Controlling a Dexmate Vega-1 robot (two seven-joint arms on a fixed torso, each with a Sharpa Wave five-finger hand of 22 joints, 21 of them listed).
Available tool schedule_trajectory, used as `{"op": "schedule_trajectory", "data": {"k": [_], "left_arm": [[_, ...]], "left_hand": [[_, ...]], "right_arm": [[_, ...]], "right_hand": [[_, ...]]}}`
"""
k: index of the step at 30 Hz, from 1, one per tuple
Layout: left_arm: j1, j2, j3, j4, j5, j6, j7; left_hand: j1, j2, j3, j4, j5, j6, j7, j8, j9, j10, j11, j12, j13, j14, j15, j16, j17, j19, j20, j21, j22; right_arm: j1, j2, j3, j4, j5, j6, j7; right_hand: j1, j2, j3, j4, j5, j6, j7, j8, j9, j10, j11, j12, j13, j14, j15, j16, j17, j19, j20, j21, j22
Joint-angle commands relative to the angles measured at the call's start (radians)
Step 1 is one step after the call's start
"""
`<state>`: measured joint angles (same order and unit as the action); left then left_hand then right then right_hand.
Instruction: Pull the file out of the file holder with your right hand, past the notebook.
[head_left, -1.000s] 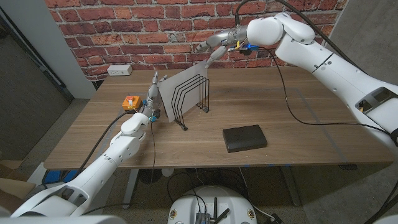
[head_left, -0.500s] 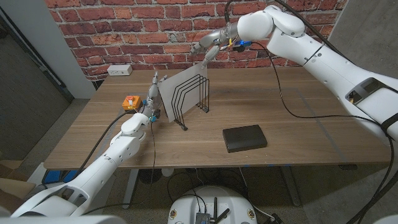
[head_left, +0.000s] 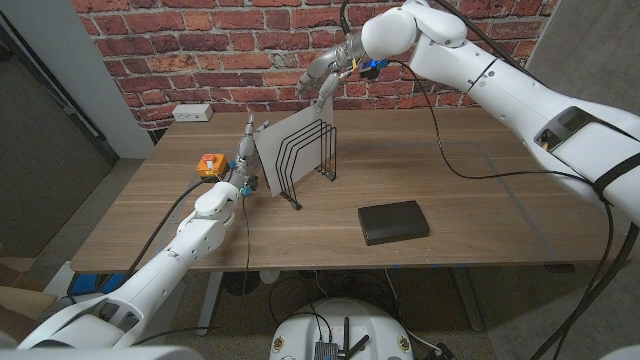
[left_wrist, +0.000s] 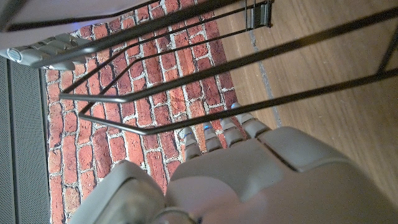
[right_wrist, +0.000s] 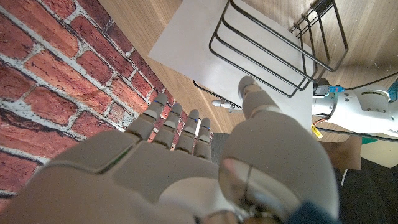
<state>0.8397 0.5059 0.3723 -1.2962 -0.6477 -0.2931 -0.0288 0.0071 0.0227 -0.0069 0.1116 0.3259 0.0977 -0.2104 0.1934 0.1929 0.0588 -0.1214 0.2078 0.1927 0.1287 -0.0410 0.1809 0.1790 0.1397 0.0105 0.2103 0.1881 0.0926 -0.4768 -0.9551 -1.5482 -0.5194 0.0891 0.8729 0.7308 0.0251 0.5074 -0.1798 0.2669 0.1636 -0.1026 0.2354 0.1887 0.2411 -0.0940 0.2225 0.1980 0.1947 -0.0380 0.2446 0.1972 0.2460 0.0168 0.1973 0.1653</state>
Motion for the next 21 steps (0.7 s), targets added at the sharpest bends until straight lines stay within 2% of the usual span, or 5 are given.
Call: {"op": "schedule_trajectory", "data": {"k": [1, 9, 19, 21], "left_arm": [[0.000, 0.001, -0.001, 0.000, -0.001, 0.000, -0.001], [0.000, 0.001, 0.000, -0.002, 0.000, 0.000, 0.000], [-0.001, 0.001, -0.001, -0.001, -0.001, 0.001, -0.001], [0.000, 0.001, 0.000, -0.002, 0.000, 0.001, 0.000]], "left_hand": [[0.001, 0.008, 0.001, 0.004, 0.006, 0.000, -0.009, 0.006, 0.005, 0.002, -0.005, 0.007, 0.005, 0.007, -0.001, 0.006, 0.002, 0.006, 0.001, 0.006, 0.005], [0.000, 0.007, 0.001, 0.004, 0.006, 0.000, -0.009, 0.006, 0.005, 0.003, -0.005, 0.007, 0.005, 0.006, -0.001, 0.006, 0.002, 0.006, 0.001, 0.006, 0.005], [0.000, 0.007, 0.001, 0.004, 0.006, -0.001, -0.009, 0.006, 0.005, 0.002, -0.007, 0.007, 0.005, 0.007, -0.001, 0.006, 0.002, 0.006, 0.001, 0.006, 0.005], [0.000, 0.008, 0.001, 0.004, 0.006, -0.001, -0.009, 0.006, 0.005, 0.001, -0.005, 0.007, 0.005, 0.007, -0.001, 0.006, 0.002, 0.006, 0.001, 0.006, 0.005]], "right_arm": [[0.065, 0.065, -0.062, 0.064, -0.037, -0.002, 0.048], [0.089, 0.088, -0.086, 0.101, -0.050, 0.017, 0.047], [0.090, 0.095, -0.098, 0.124, -0.056, 0.034, 0.037], [0.091, 0.097, -0.102, 0.131, -0.059, 0.037, 0.034]], "right_hand": [[0.021, 0.000, 0.003, 0.003, 0.010, 0.021, 0.000, 0.010, 0.002, 0.033, -0.006, 0.013, 0.002, 0.032, -0.081, 0.019, 0.006, 0.027, -0.009, 0.004, 0.002], [0.031, 0.002, -0.005, 0.005, 0.007, 0.058, -0.011, 0.017, 0.003, 0.069, -0.015, 0.019, 0.004, 0.066, -0.094, 0.035, 0.012, 0.053, -0.022, 0.007, 0.002], [0.060, -0.001, -0.024, 0.005, -0.010, 0.141, -0.023, 0.038, 0.005, 0.143, -0.025, 0.027, 0.007, 0.146, -0.138, 0.076, 0.027, 0.106, -0.058, 0.011, 0.003], [0.062, -0.008, -0.031, 0.005, -0.017, 0.148, -0.026, 0.039, 0.005, 0.155, -0.026, 0.028, 0.008, 0.161, -0.141, 0.083, 0.029, 0.116, -0.056, 0.011, 0.003]]}}
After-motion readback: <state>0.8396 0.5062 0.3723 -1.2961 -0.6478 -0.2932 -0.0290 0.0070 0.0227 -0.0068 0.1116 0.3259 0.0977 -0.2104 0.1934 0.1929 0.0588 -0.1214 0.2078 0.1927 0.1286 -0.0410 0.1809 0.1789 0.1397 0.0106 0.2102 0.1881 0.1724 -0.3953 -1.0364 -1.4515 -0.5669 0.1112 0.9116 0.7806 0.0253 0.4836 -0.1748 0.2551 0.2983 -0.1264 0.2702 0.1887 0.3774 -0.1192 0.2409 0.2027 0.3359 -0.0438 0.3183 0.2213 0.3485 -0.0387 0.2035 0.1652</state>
